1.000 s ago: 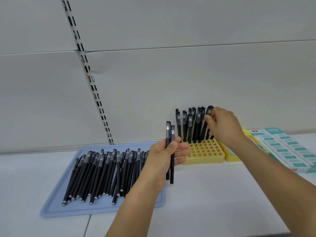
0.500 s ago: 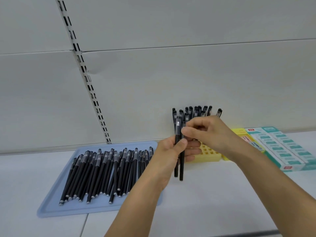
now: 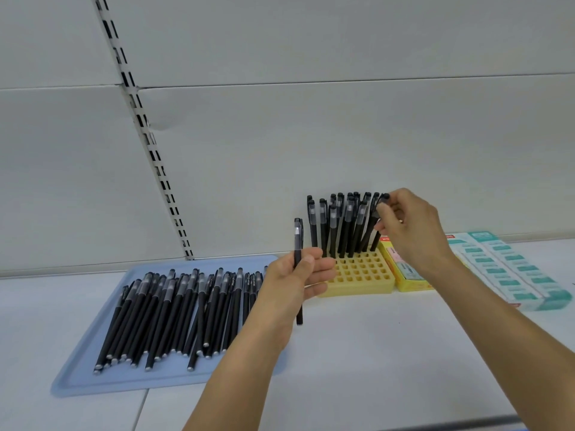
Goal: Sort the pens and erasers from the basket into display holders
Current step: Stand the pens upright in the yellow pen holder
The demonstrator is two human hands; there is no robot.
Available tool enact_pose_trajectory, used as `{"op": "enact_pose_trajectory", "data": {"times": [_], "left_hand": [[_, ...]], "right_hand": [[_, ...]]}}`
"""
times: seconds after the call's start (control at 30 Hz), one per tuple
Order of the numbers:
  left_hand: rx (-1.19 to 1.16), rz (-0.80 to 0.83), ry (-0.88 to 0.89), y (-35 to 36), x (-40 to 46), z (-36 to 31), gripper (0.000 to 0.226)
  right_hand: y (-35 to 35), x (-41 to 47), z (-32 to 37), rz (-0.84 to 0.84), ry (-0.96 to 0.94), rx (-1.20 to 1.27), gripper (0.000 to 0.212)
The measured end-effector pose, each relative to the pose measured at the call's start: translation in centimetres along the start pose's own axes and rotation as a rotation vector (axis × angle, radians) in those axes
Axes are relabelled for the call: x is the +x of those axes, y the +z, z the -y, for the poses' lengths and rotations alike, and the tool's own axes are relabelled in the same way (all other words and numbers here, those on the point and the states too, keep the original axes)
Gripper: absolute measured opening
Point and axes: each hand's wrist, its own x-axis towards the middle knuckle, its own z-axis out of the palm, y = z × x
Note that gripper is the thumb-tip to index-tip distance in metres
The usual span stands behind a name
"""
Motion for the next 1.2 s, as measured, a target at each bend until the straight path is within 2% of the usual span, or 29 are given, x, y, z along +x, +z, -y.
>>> {"op": "enact_pose_trajectory", "data": {"times": [0.37,0.47,0.53,0.6,0.63,0.7,0.77,0.8,0.87,0.93,1.2], "left_hand": [[0.026,-0.003,-0.01,-0.4,0.1,0.0,0.026],[0.089,0.046,-0.01,-0.2,0.0,-0.2,0.026],[0.164,0.106,-0.004,0.4,-0.1,-0.3,0.027],[0.251,0.158,0.003,1.3,0.1,-0.2,0.027],[0.3,0.184,0.012,1.9,0.2,-0.2,0.027],[0.379,0.215,0.045,2.8,0.5,0.0,0.026],[0.52,0.193,0.134,2.8,1.0,0.7,0.024],[0.679,0.176,0.193,2.5,1.4,1.1,0.027],[1.083,0.152,0.281,1.4,1.8,2.1,0.04],[1.281,0.178,0.306,0.5,2.2,3.1,0.043],[1.326,0.166,0.314,0.3,2.9,3.7,0.041]], "right_hand": [[1.0,0.6,-0.3,0.111,0.006,-0.134,0.009],[0.4,0.1,0.1,-0.005,0.034,-0.255,0.03],[0.1,-1.2,1.6,-0.045,-0.009,-0.107,0.034],[0.3,-2.7,3.4,0.136,-0.058,0.13,0.022],[0.5,-3.3,3.9,0.249,-0.076,0.169,0.014],[0.5,-3.5,4.1,0.314,-0.071,0.219,0.014],[-0.5,-2.7,3.6,0.203,-0.005,0.333,0.014],[-1.2,-2.1,3.2,0.109,0.021,0.37,0.013],[-2.4,-0.8,1.9,-0.044,0.019,0.298,0.011],[-2.7,0.2,0.4,-0.086,-0.008,0.144,0.011],[-1.0,1.0,-1.7,-0.016,-0.016,0.009,0.012]]}}
